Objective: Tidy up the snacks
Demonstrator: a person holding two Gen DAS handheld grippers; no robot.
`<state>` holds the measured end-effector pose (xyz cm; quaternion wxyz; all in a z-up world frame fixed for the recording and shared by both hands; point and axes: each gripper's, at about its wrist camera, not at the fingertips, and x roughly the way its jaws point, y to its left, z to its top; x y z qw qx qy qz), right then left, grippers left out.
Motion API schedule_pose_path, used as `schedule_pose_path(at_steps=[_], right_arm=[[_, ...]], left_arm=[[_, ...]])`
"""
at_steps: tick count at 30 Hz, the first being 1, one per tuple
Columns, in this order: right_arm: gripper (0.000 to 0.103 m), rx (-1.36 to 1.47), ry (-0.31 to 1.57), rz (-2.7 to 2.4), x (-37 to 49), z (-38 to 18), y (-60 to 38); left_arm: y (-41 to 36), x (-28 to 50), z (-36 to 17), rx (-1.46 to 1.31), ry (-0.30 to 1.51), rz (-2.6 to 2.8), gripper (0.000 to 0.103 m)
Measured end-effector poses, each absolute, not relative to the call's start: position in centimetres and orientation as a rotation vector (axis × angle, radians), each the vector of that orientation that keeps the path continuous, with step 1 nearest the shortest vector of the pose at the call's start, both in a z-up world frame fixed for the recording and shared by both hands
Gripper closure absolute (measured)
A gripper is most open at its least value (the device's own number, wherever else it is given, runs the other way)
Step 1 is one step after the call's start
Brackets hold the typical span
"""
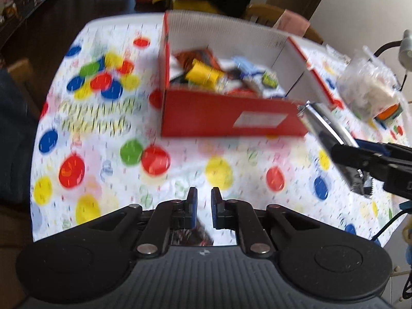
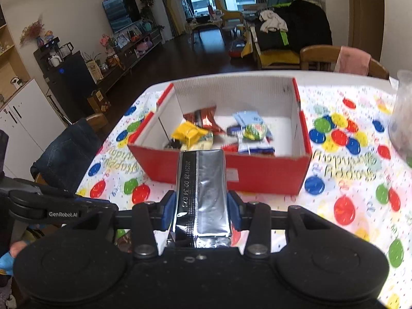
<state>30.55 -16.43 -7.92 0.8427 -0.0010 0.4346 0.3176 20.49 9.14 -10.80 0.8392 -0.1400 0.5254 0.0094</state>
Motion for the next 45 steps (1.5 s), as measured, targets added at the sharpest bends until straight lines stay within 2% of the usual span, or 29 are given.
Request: schedule_pose_path(at_steps=[2,4,8,9,14,24,28,29,31,32,35,45], right_arm=[[0.062,0.006,0.93,0.672,30.2,-8.3,-16.7],[0.062,0.021,0.942,0.669,29.9,-8.7,-17.0],[0.062,0.033,0.957,0.653,29.3,-9.2,-17.4],[0.062,0.036,0.959,0.649,29.2,-9.3,-17.5],[0.062,0.029,0.965,0.625,28.4,-9.5,-18.0],[0.062,0.019,0.985,0.611,27.3,-10.2,-18.0],[0.062,0.015,0.99,0.614,27.2,-10.4,-17.7],[0.062,0.015,0.993,0.614,27.2,-10.5,-17.6],[0.062,0.015,0.994,0.616,27.3,-10.5,-17.5],[0.062,0.012,0.994,0.616,27.2,-10.5,-17.4],[0.062,0.008,0.994,0.62,27.2,-10.5,-17.2],[0.062,0.001,0.991,0.61,27.3,-10.4,-17.0]], left_arm=[[9.1,20.1,-11.5,-0.301,1.128,0.026,0.091],[9.1,19.8,-12.1,-0.306,1.142,0.023,0.085],[8.6,19.5,-13.1,-0.318,1.157,0.013,0.038],[8.3,19.5,-13.4,-0.311,1.153,0.013,0.033],[6.8,19.7,-15.7,-0.199,1.173,0.042,0.033],[6.4,19.8,-18.0,-0.164,1.198,0.052,0.035],[6.4,19.7,-18.1,-0.158,1.191,0.05,0.044],[6.4,19.7,-18.0,-0.152,1.188,0.049,0.05],[6.5,19.6,-18.0,-0.159,1.186,0.049,0.055],[6.6,19.6,-18.0,-0.163,1.184,0.048,0.06],[6.7,19.5,-17.9,-0.176,1.182,0.048,0.066],[6.8,18.7,-16.1,-0.242,1.166,0.025,0.068]])
